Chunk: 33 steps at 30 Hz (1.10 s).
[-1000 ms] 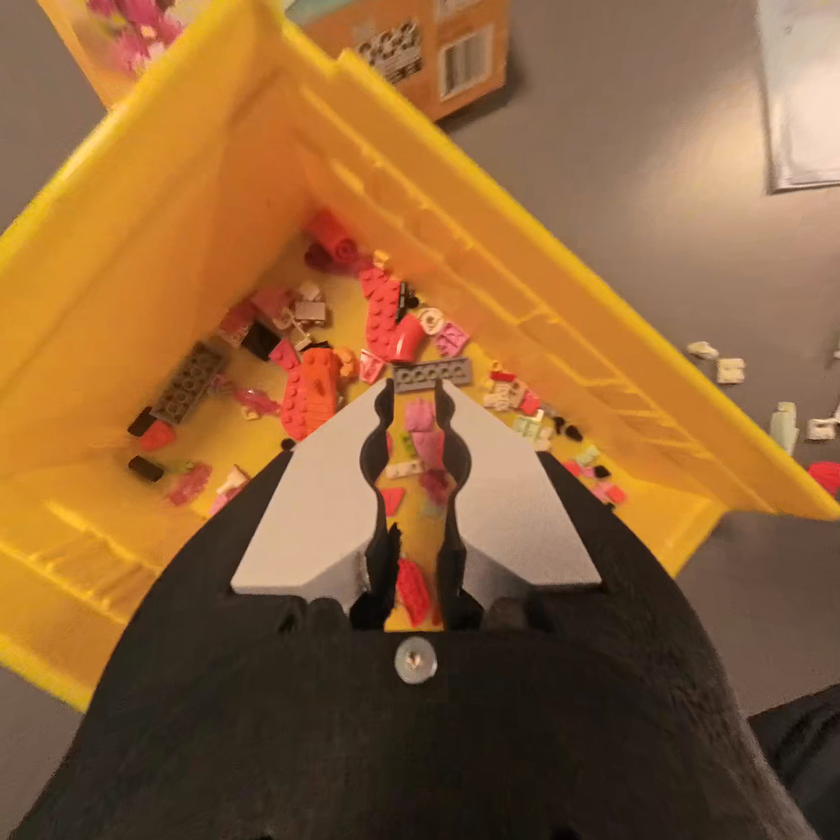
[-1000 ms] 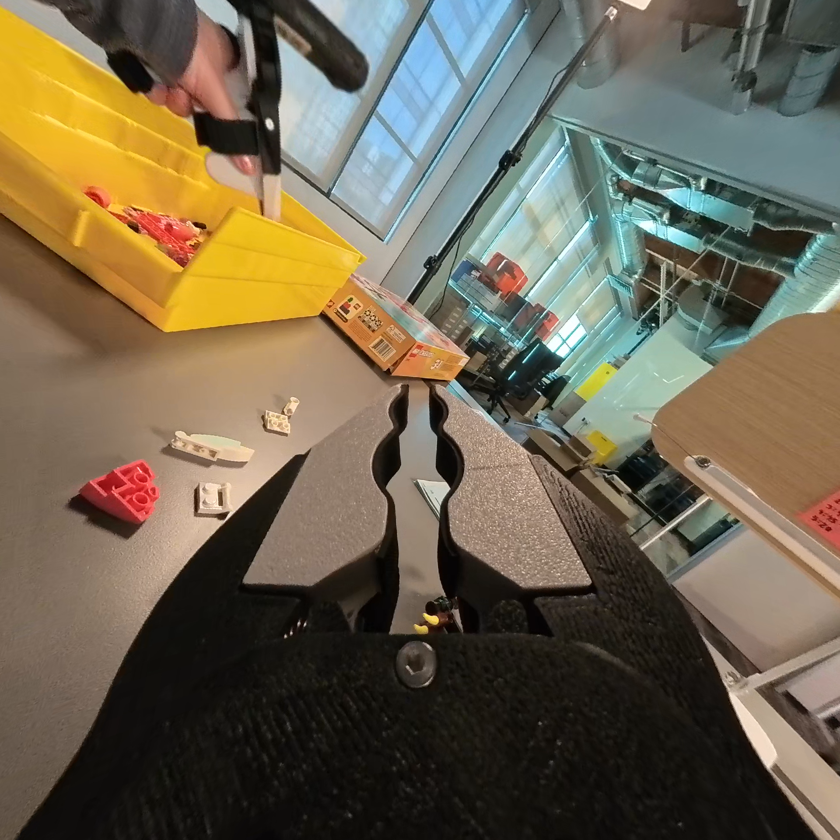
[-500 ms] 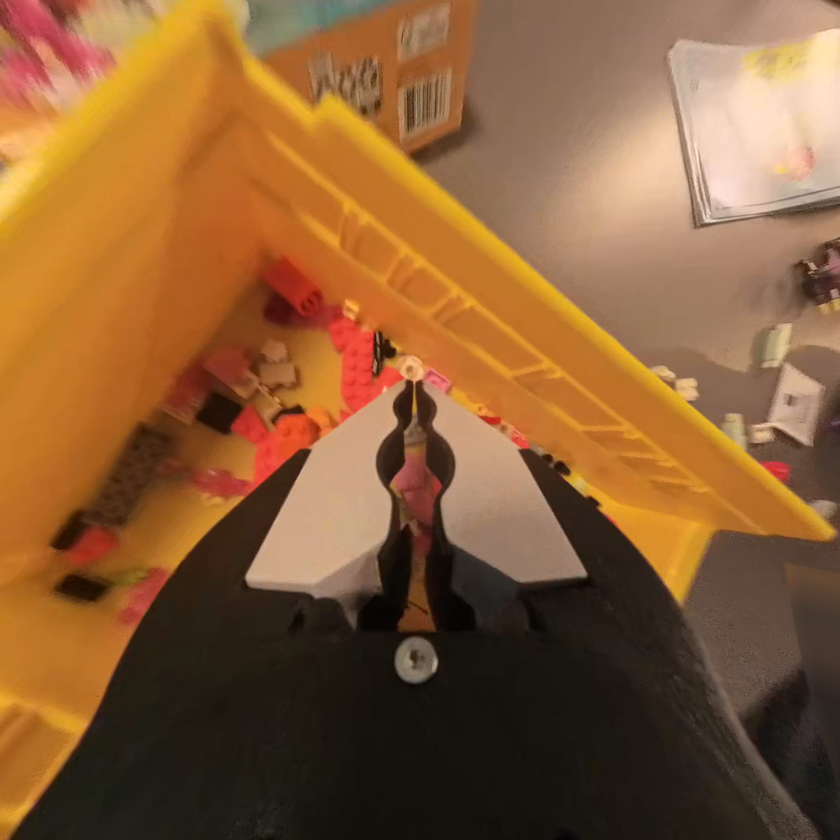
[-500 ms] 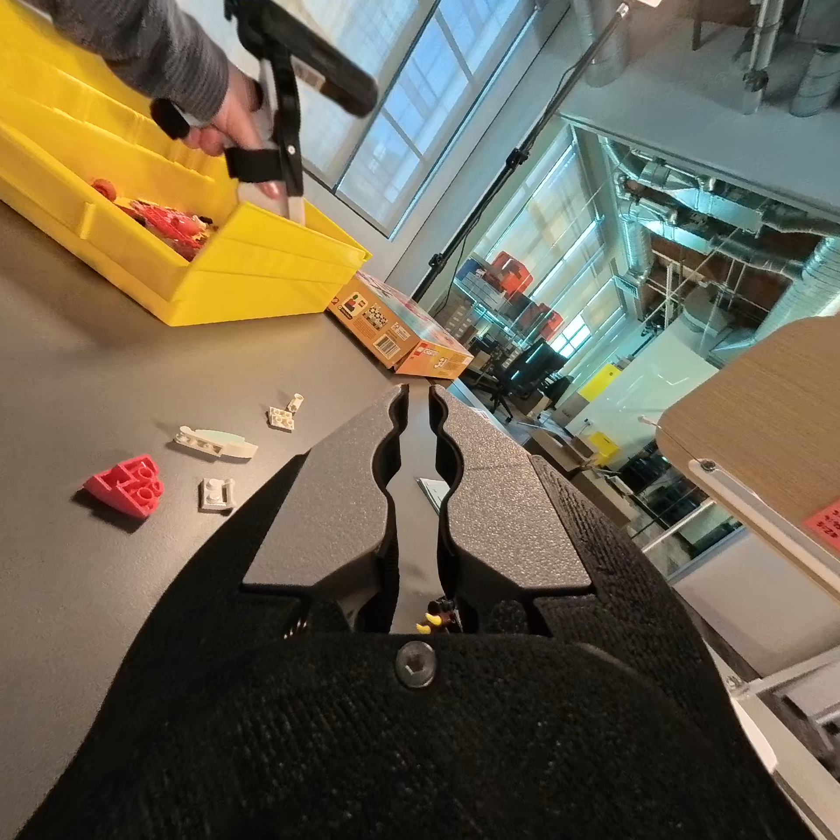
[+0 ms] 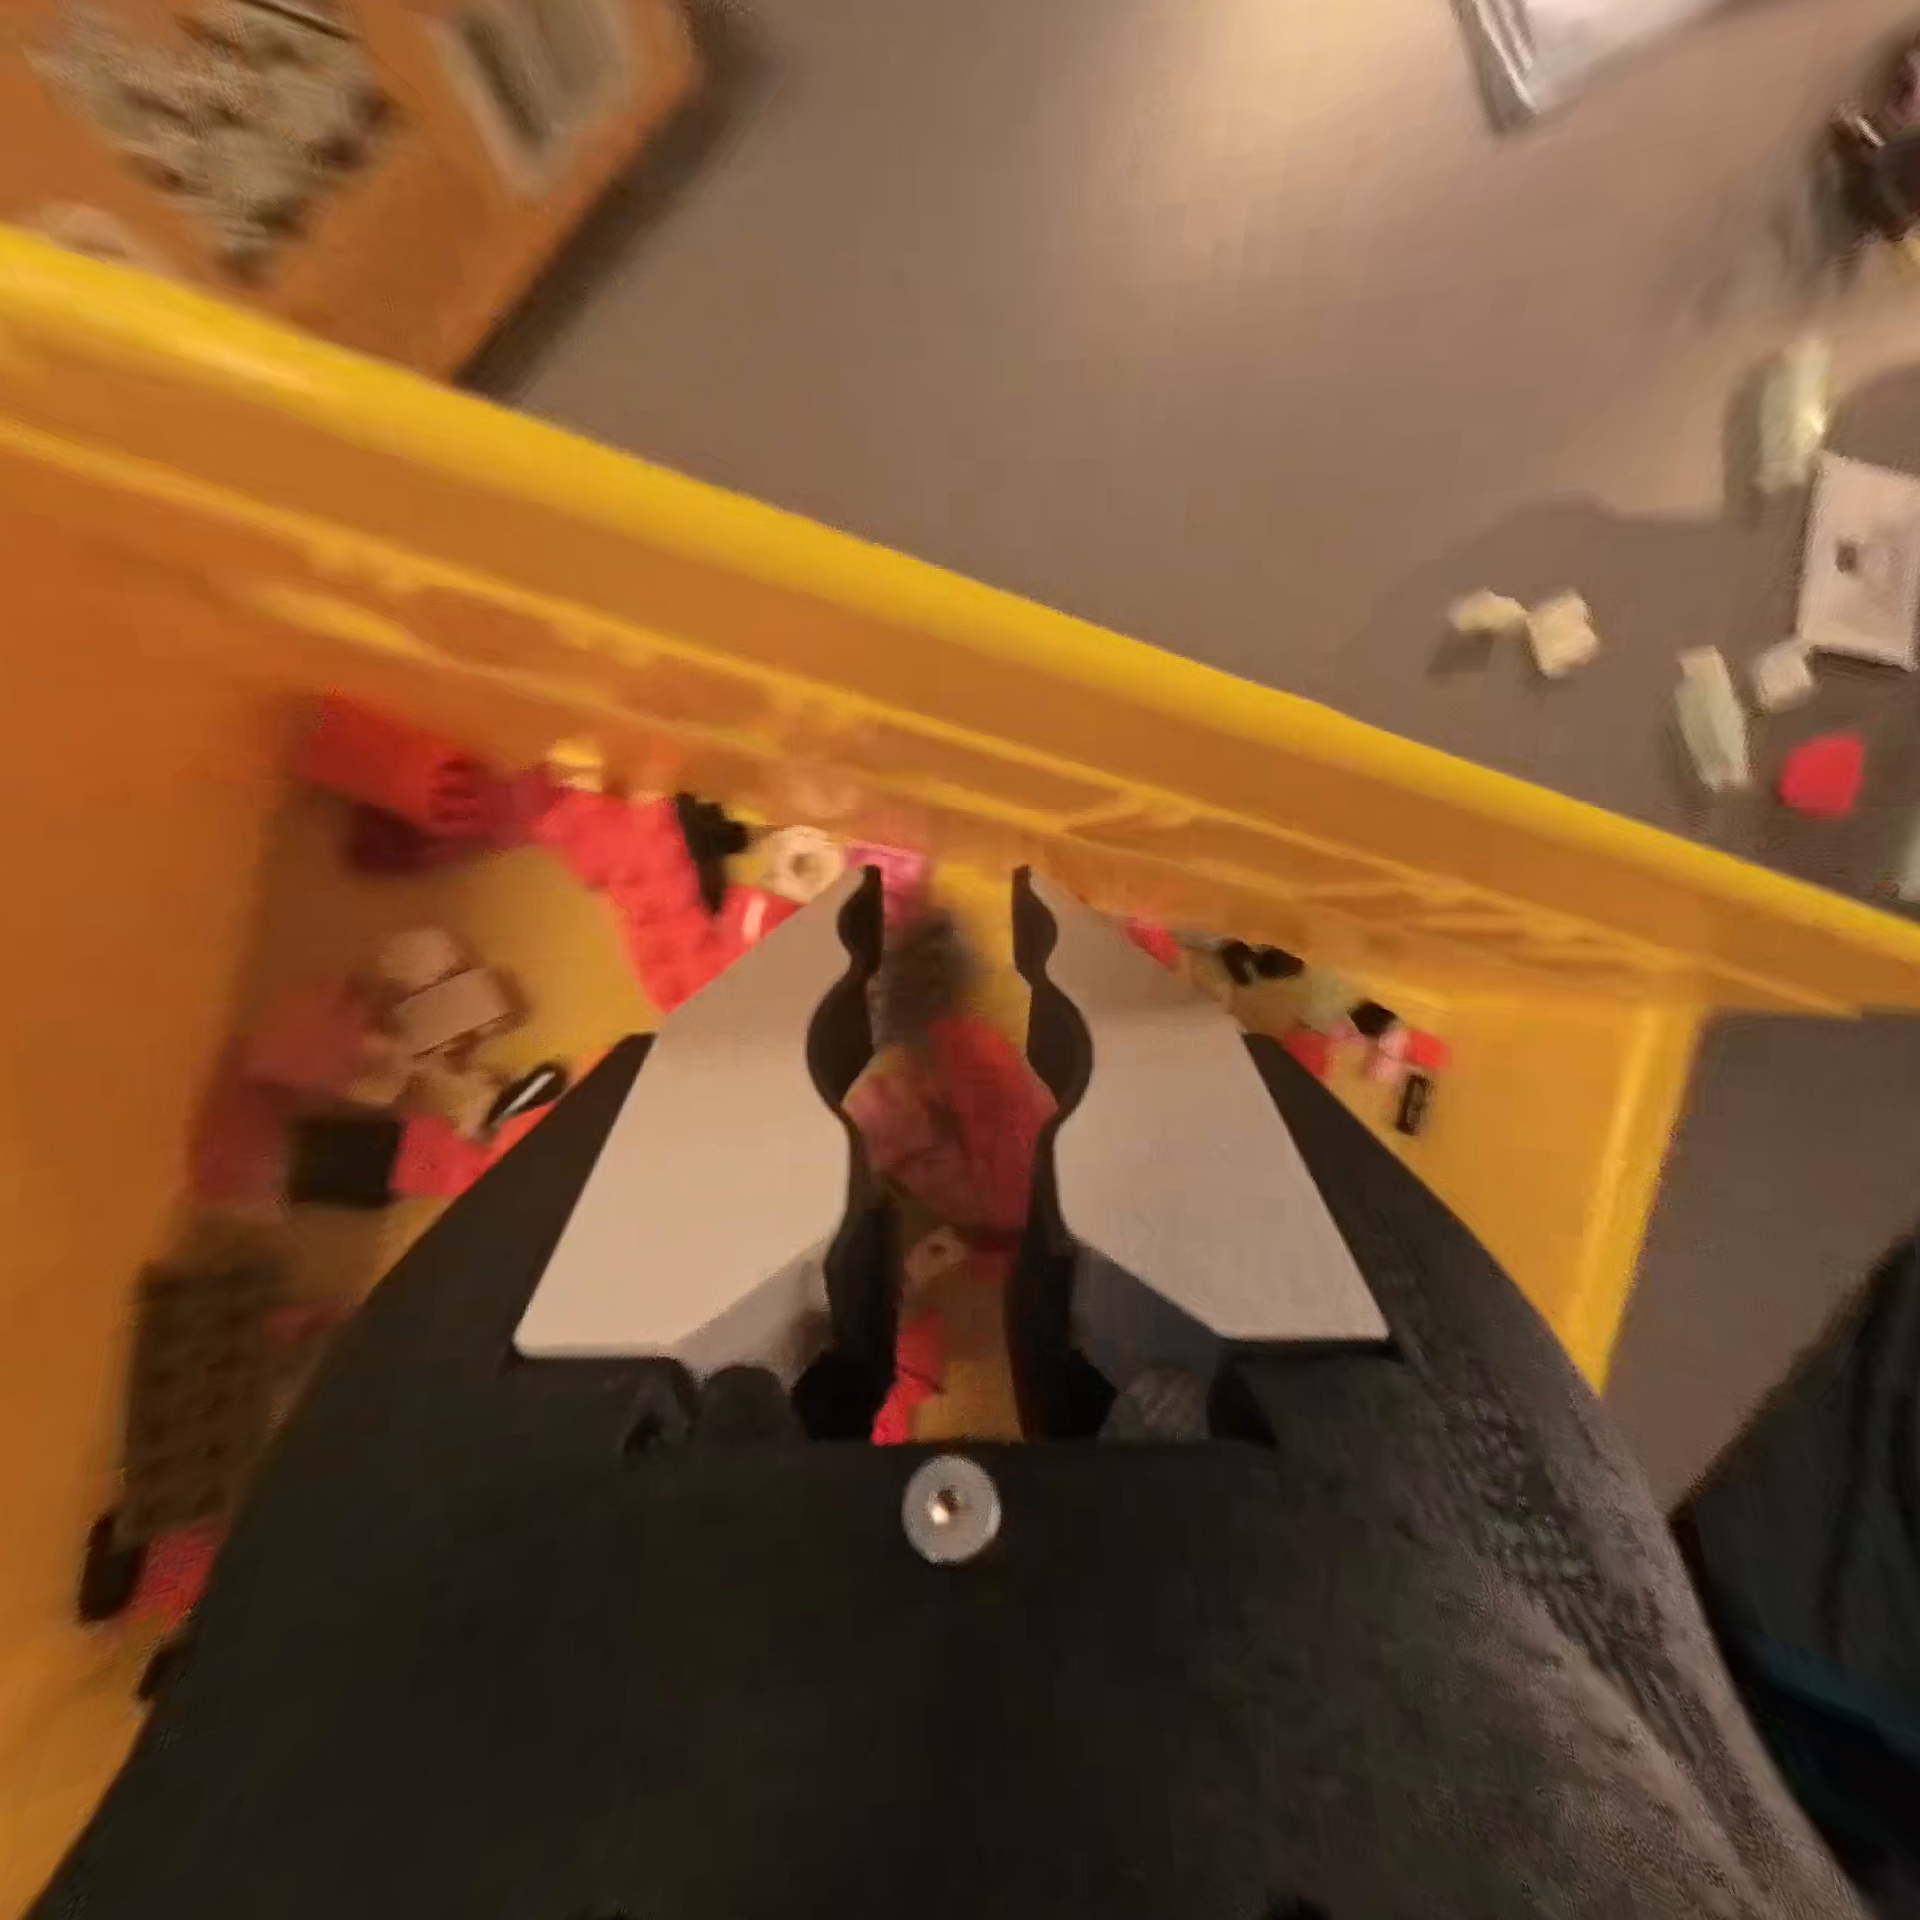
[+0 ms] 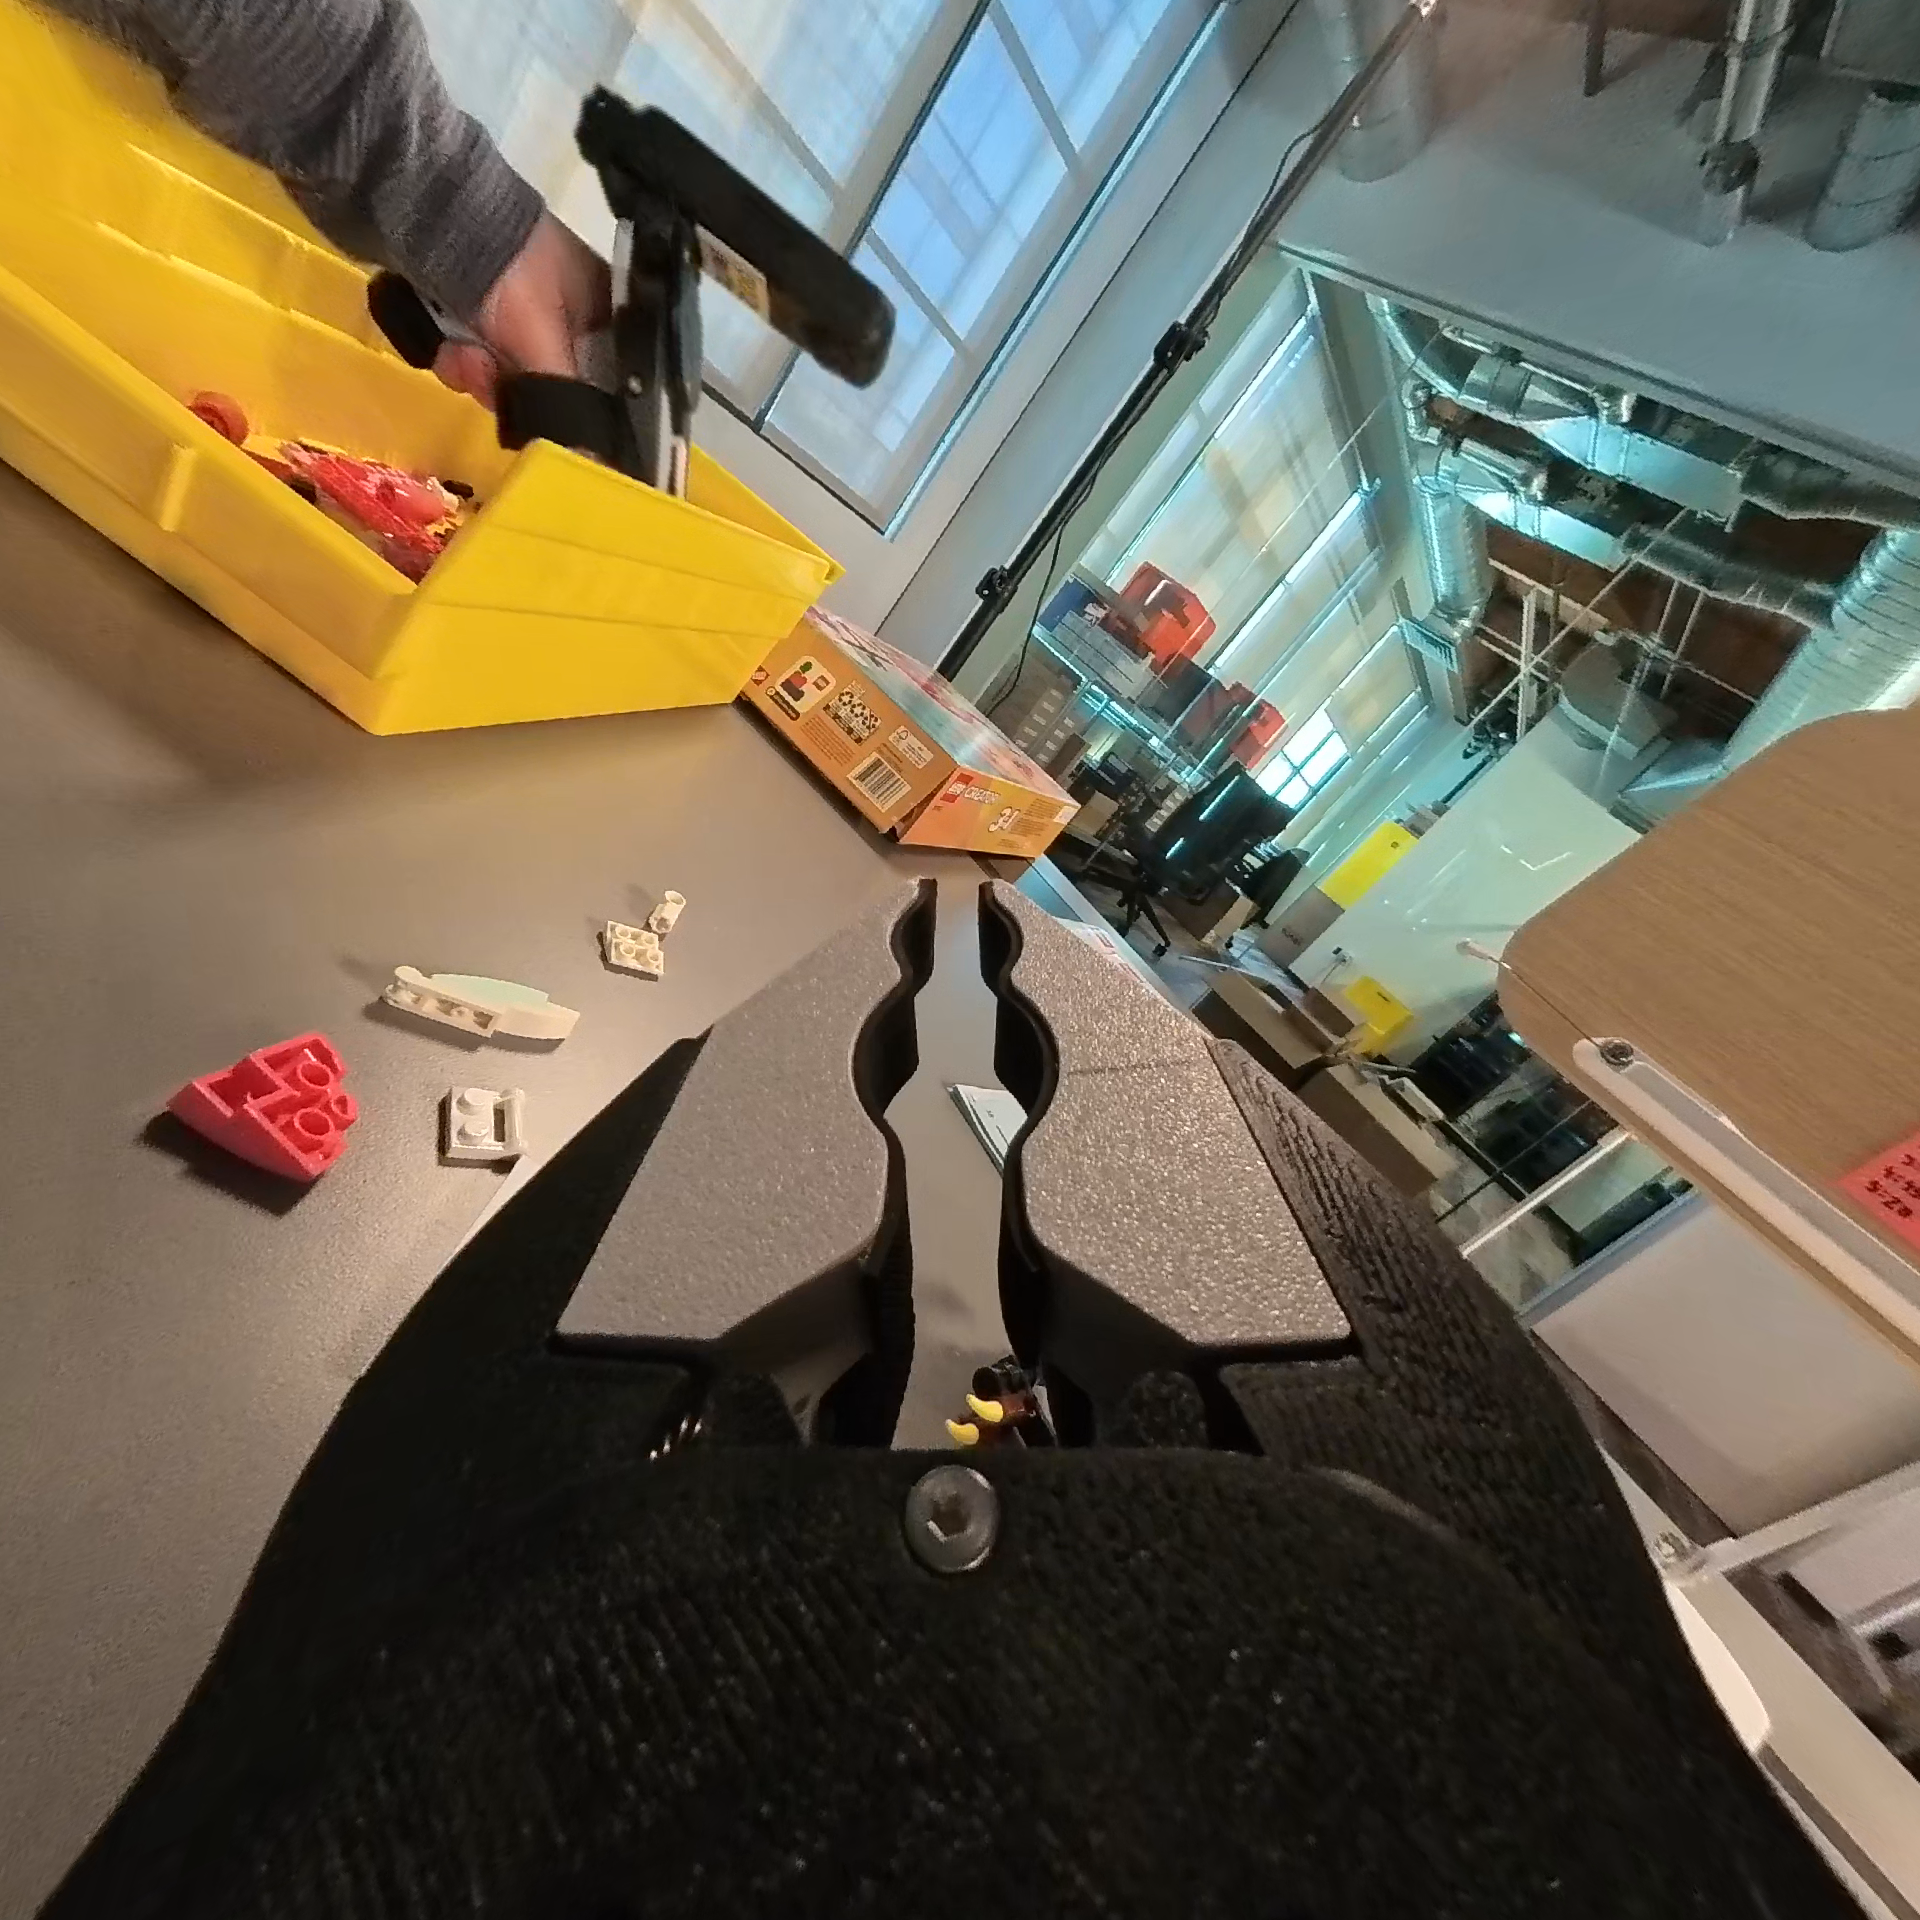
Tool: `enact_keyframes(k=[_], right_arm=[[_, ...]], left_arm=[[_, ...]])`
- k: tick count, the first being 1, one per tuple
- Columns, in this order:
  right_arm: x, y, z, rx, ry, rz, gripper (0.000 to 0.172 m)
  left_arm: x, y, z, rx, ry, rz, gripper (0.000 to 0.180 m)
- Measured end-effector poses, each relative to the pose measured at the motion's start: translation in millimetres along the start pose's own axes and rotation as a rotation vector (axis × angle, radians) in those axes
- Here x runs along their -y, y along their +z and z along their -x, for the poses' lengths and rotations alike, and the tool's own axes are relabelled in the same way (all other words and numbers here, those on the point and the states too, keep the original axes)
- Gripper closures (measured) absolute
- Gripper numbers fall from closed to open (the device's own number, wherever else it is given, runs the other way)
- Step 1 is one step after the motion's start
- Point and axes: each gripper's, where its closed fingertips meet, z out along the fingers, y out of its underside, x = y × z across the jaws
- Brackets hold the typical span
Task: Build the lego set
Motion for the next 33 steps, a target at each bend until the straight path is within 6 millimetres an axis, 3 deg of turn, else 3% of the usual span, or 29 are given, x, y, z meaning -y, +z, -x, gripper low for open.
enact_keyframes(k=[5, 9, 21, 27, 29, 33], right_arm=[[-0.1, 0.5, 1.5, 0.007, -0.005, 0.001, 0.165], [0.2, 0.5, 2.5, 0.01, -0.011, 0.001, 0.165], [-0.2, 0.5, 3.4, 0.015, -0.012, 0.003, 0.165], [-0.4, 0.5, 4.0, 0.017, -0.013, 0.003, 0.165], [-0.4, 0.5, 4.3, 0.019, -0.013, 0.004, 0.166], [-0.6, 0.7, 4.8, 0.021, -0.014, 0.005, 0.166]], left_arm=[[-12.9, 10.3, -23.7, -0.044, 0.132, 0.093, 0.168], [-22.0, 15.6, -20.0, 0.009, 0.149, 0.147, 0.171], [-24.8, 8.5, -6.7, 0.069, 0.057, 0.155, 0.178], [-32.2, 8.4, -13.7, 0.02, 0.018, 0.172, 0.166], [-25.7, 6.9, -10.7, 0.047, 0.001, 0.125, 0.151], [-27.9, 3.2, -4.9, 0.079, -0.013, 0.132, 0.162]])
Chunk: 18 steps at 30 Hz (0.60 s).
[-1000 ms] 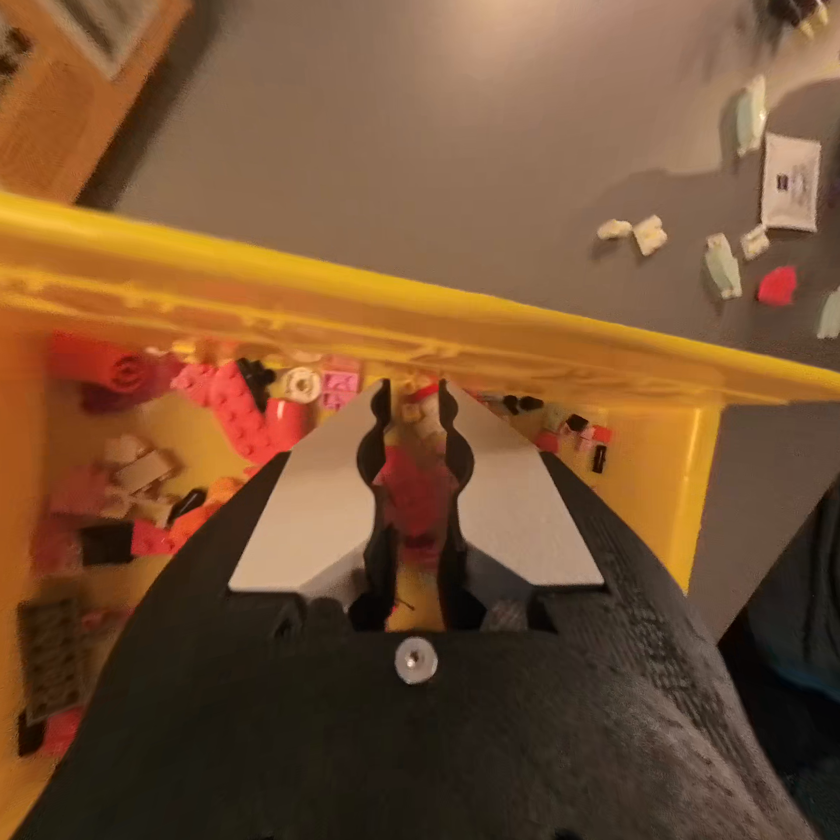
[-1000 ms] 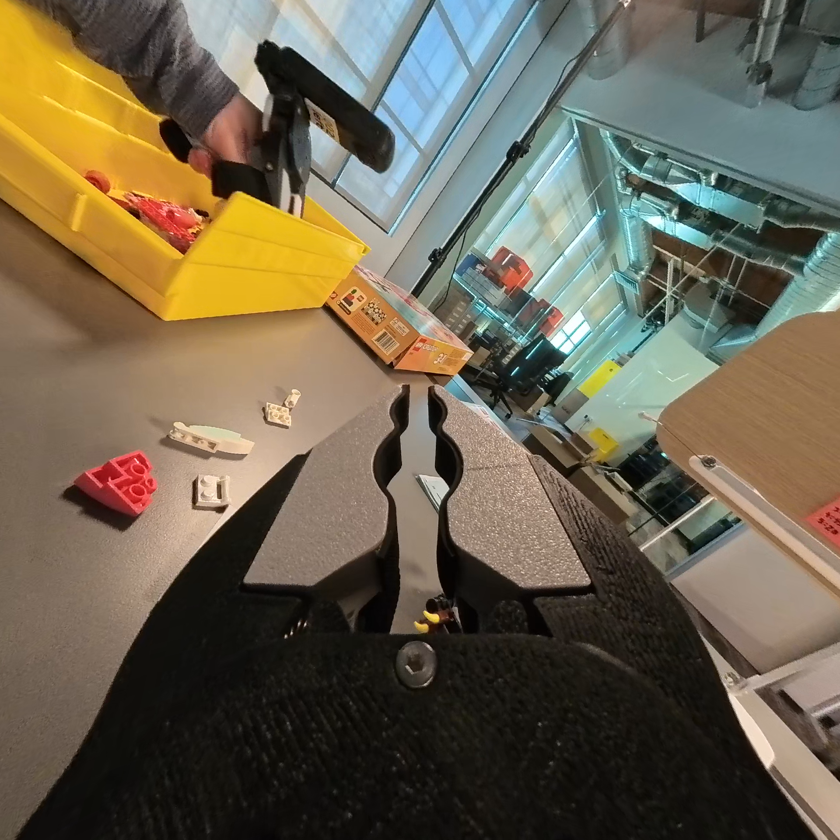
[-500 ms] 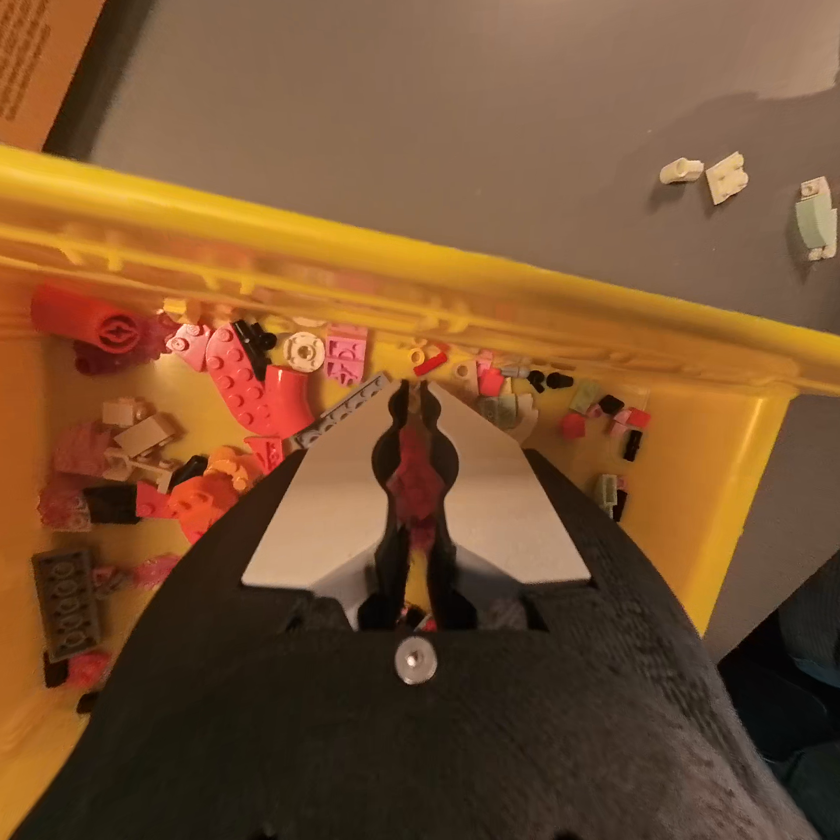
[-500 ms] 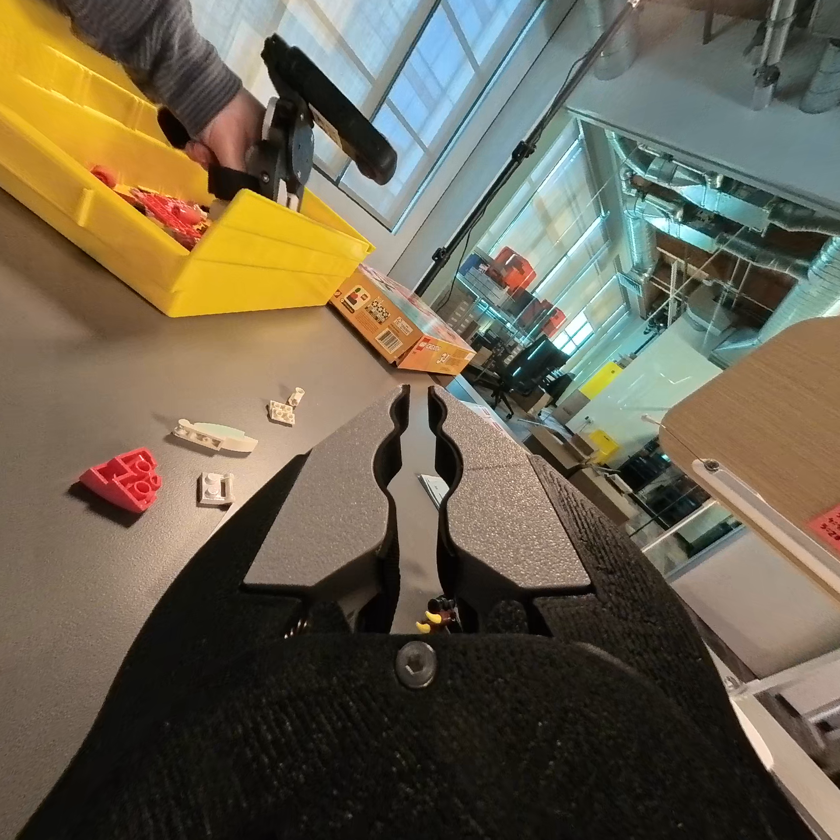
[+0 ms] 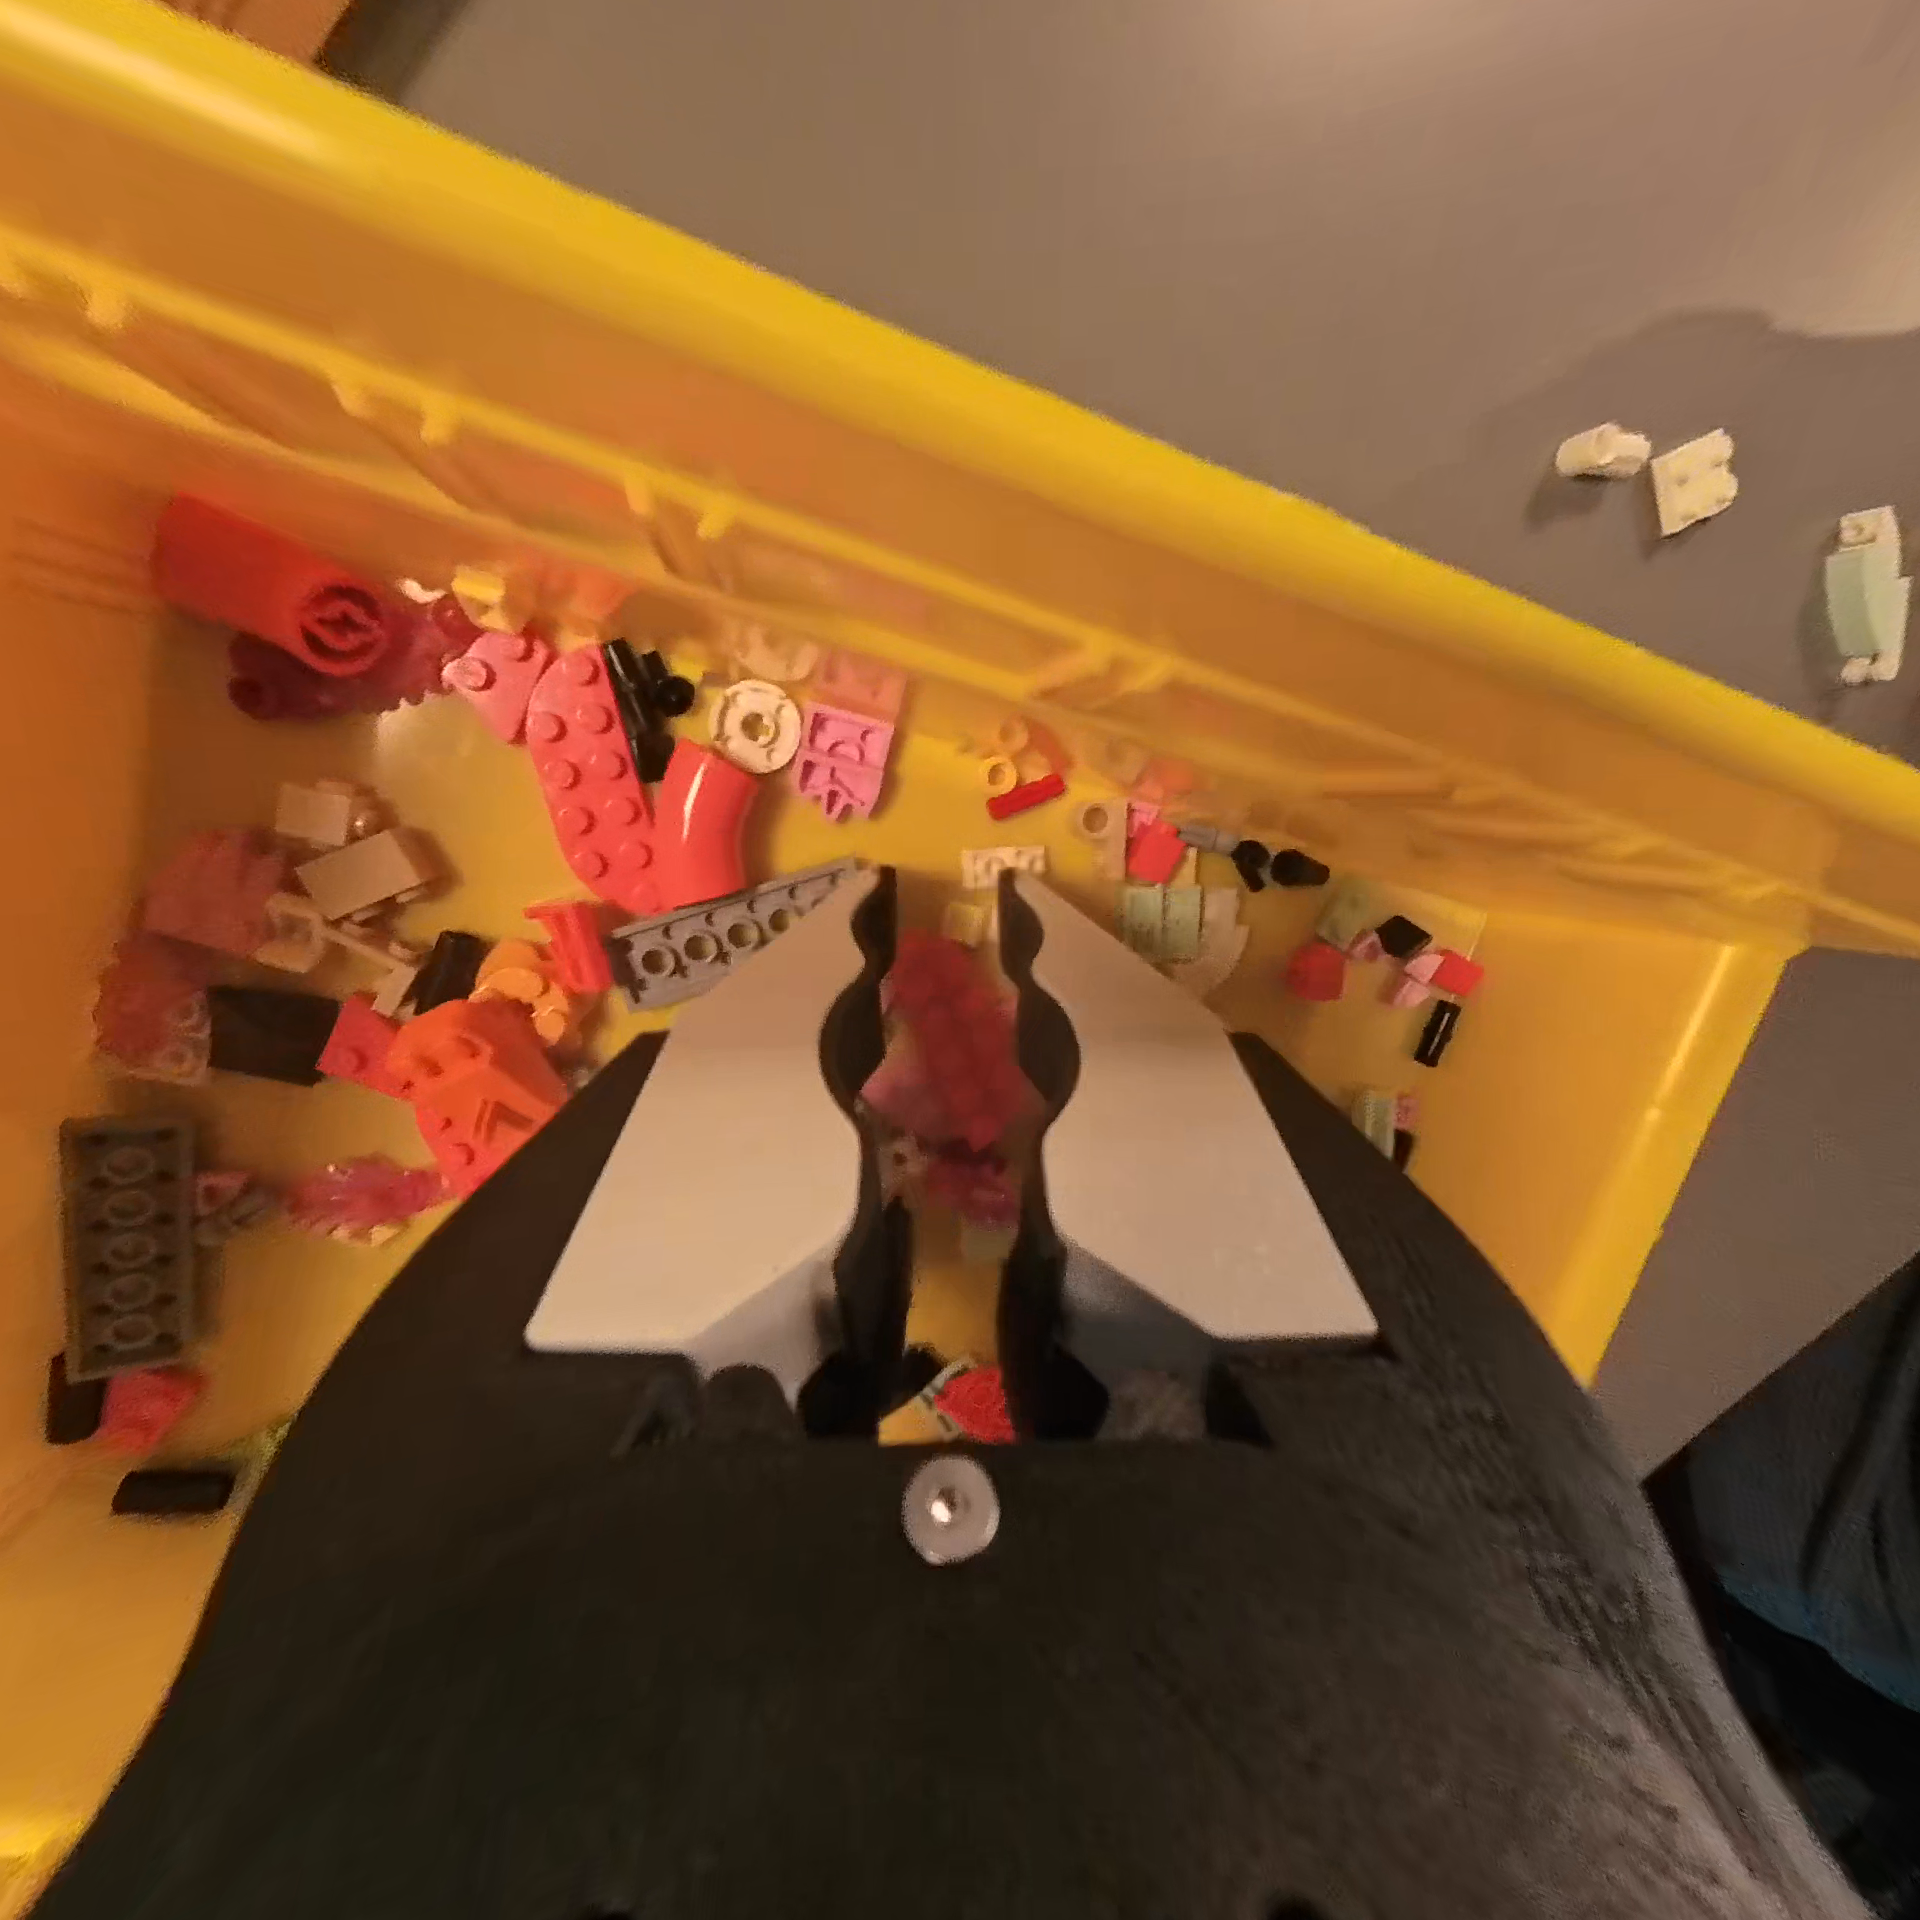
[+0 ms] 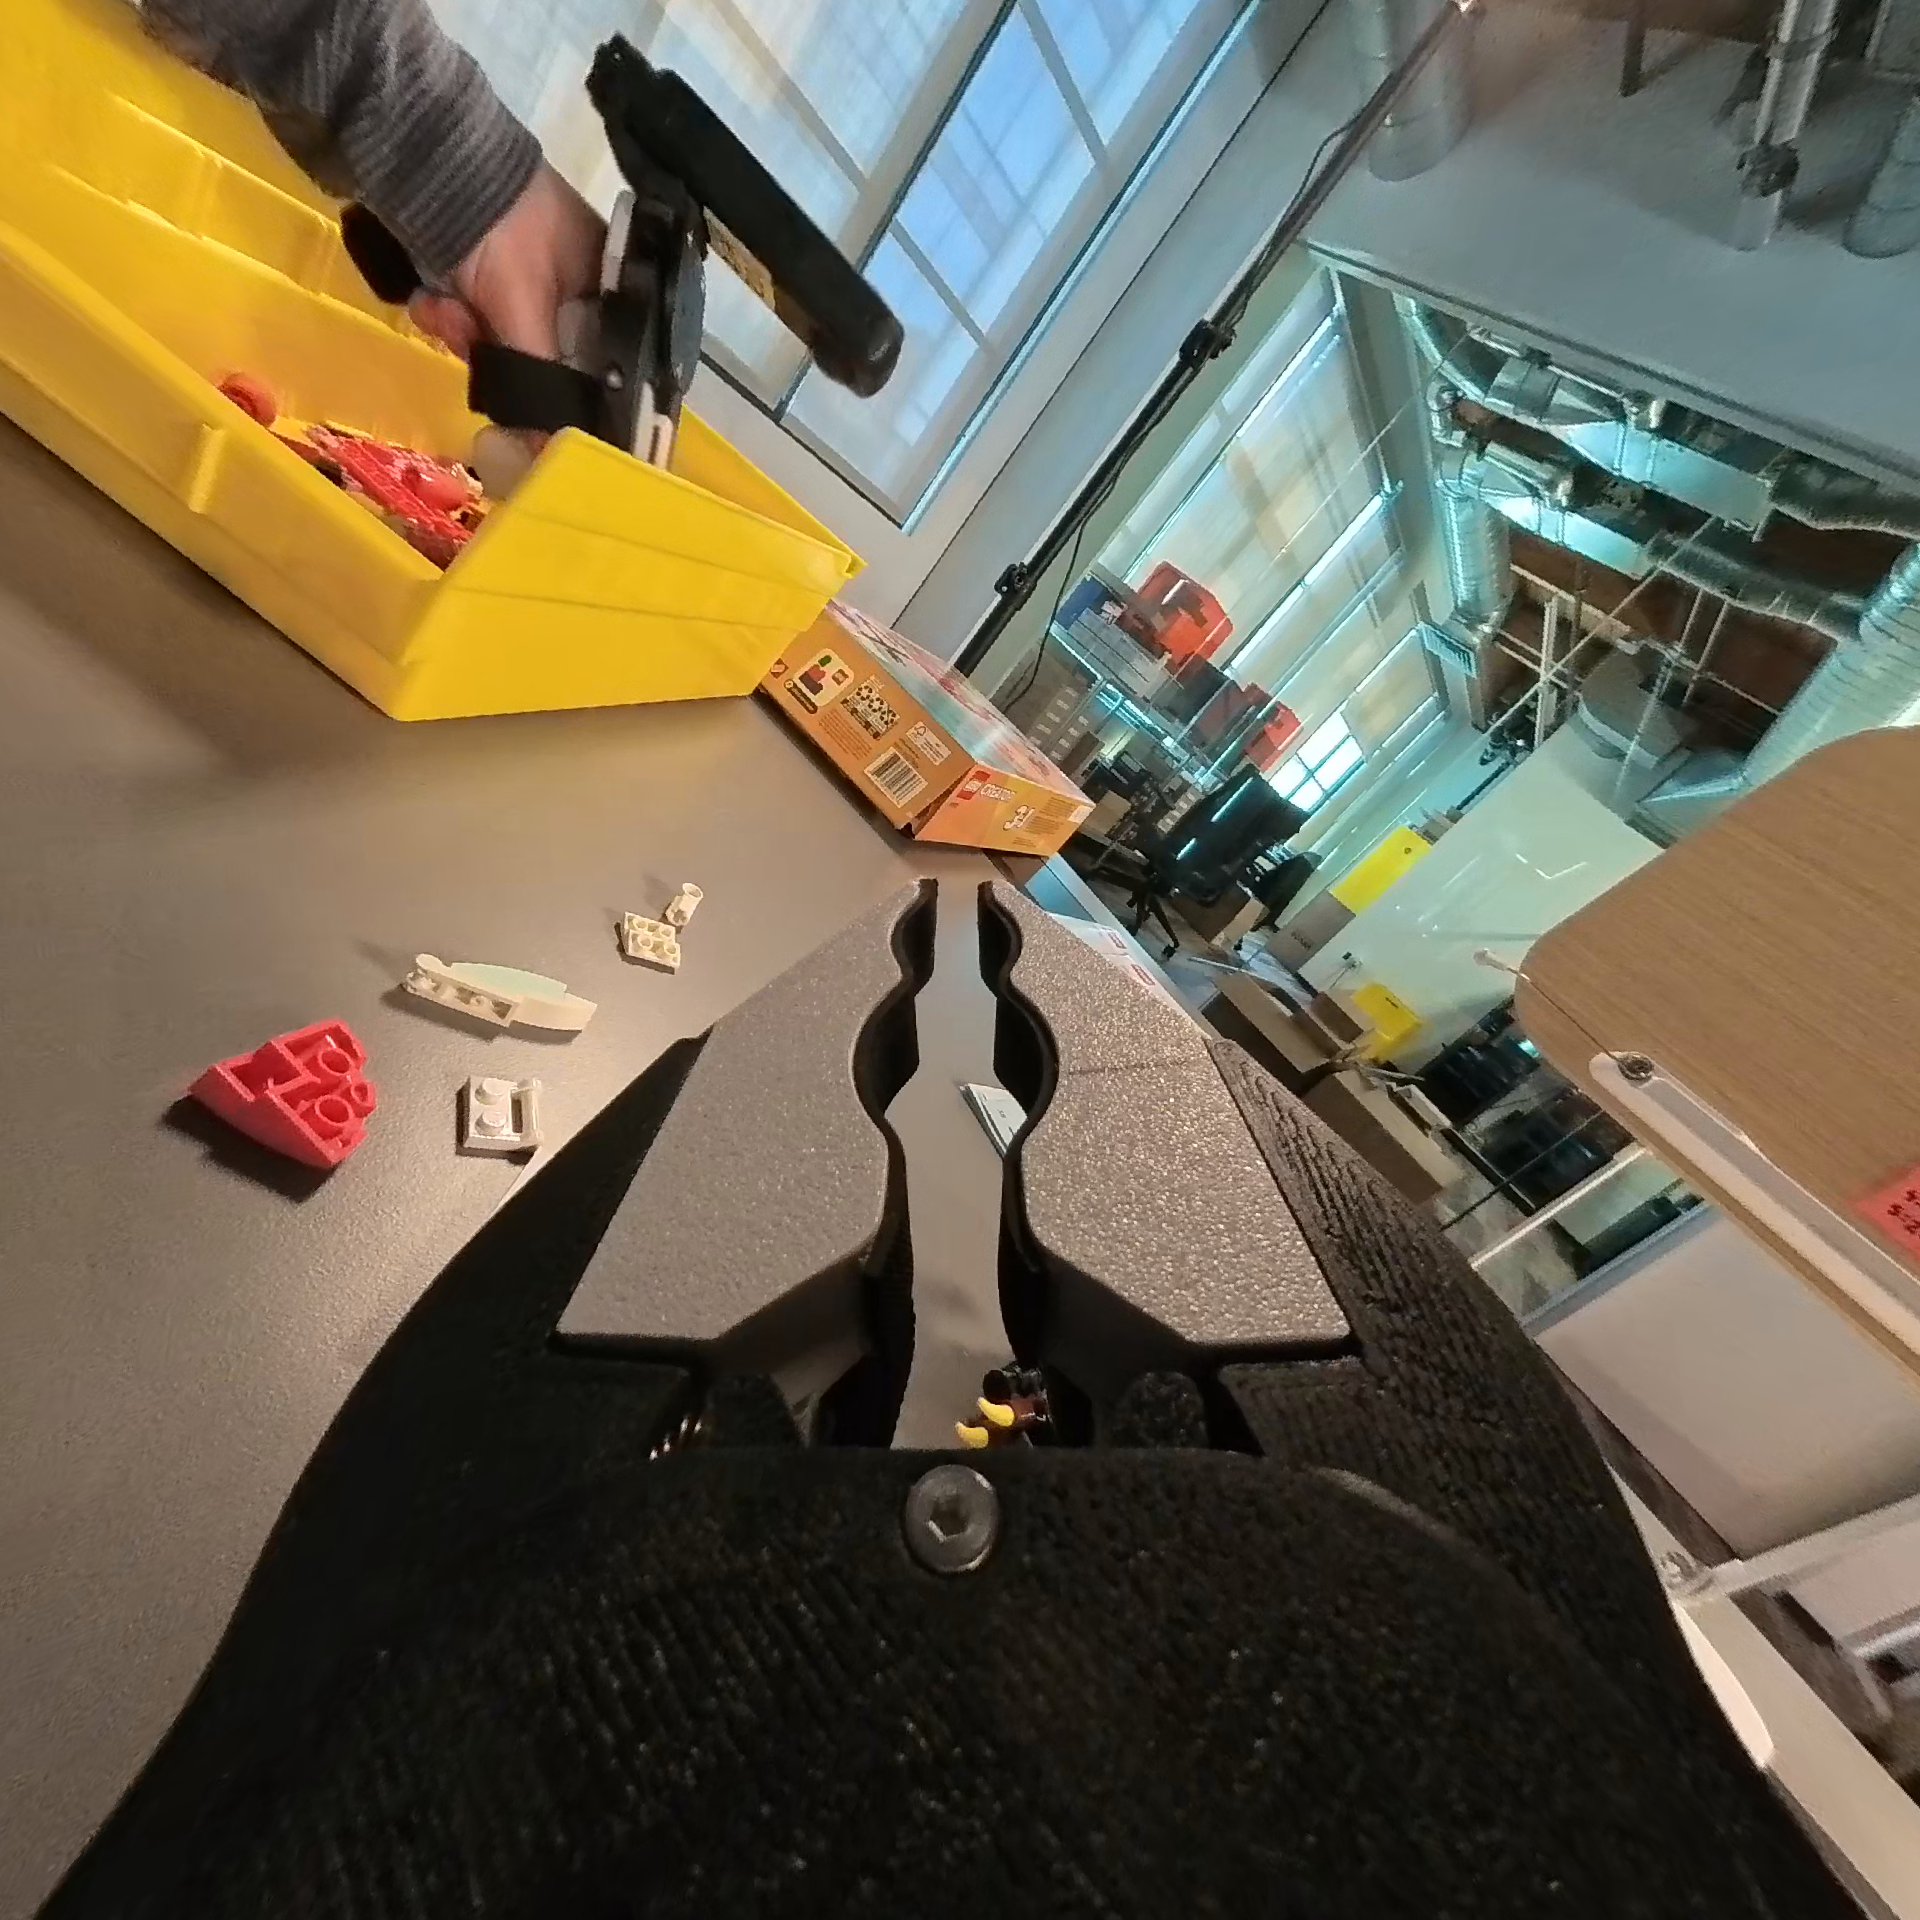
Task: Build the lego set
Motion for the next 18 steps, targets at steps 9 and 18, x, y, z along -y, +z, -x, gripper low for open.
enact_keyframes(k=[9, 18], right_arm=[[-0.5, 0.3, 0.6, 0.003, 0.002, 0.002, 0.166], [-0.3, 0.5, 1.5, 0.007, 0.002, 0.003, 0.166]], left_arm=[[-5.5, 0.6, 4.7, 0.048, 0.027, 0.043, 0.171], [2.4, -3.7, 9.5, 0.077, -0.029, 0.006, 0.174]])
